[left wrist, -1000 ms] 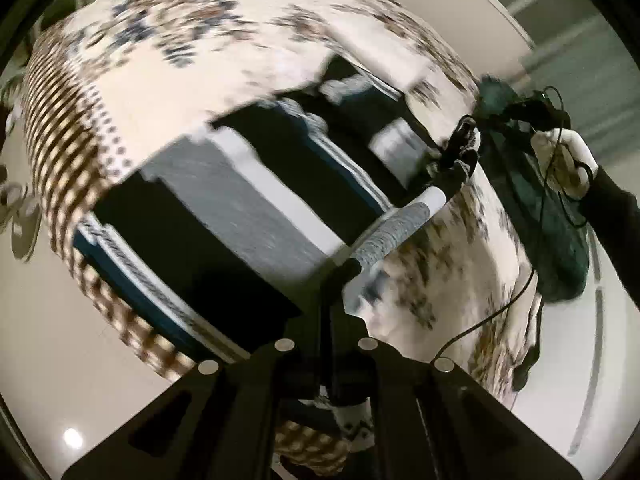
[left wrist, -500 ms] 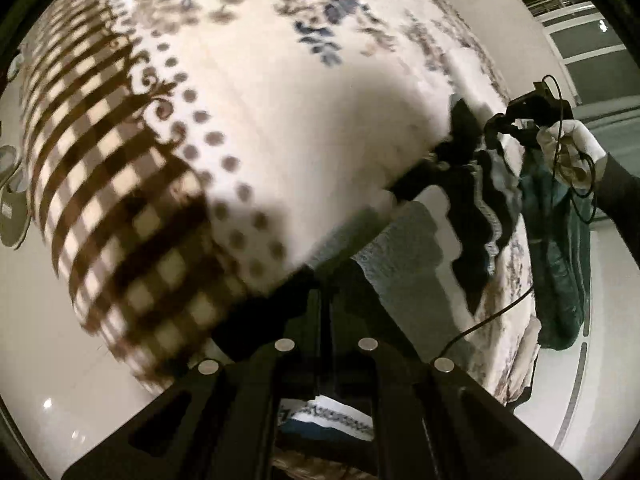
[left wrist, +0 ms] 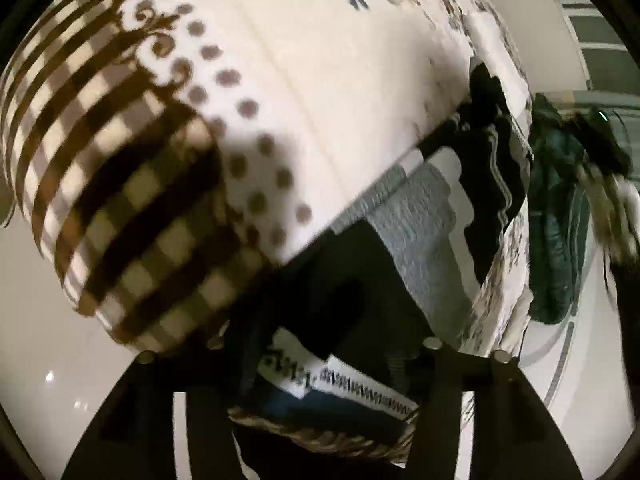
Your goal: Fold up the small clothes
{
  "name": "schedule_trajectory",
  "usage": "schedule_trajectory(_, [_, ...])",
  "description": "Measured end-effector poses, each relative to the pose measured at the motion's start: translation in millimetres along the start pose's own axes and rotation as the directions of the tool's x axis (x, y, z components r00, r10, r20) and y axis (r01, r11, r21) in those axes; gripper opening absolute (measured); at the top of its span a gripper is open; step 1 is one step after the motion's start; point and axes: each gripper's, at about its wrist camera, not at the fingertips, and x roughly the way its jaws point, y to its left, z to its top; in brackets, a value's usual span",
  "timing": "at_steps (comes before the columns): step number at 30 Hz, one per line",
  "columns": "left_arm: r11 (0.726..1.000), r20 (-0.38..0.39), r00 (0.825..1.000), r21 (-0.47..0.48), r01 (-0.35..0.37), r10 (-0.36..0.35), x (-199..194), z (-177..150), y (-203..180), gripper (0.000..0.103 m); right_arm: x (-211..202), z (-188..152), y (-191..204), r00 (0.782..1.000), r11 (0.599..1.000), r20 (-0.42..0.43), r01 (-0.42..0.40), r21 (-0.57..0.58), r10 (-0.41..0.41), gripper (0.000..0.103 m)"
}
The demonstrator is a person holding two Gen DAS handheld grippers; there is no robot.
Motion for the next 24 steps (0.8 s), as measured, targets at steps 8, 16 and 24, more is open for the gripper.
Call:
schedule_trajectory(8, [0.992,0.018,0.991,0.008,-0.13,0.13,12.3,-9.1,-0.2,0.004,94.5,-268.5,-34.3,0.943,0.978,-0.287,-0.124,0.169,0.169,0.072])
schedule_trajectory(16, [0.982,0.059,0.981,0.016,-0.187,0.186,-1.0,-14.8,6.1,0.003,146.2,-371.5,-17.0,0.906,0.924,-0.245,-0.281,0.261,0.345,0.006])
schedule_trajectory(24, [0.956,0.058,0.959,0.087,-0.28,0.276,-38.4,-20.7,-32.8,0.039,99.1,-355.8,-25.2,0.923,0.948,-0.248,-0.25,0.195,0.294,0.055])
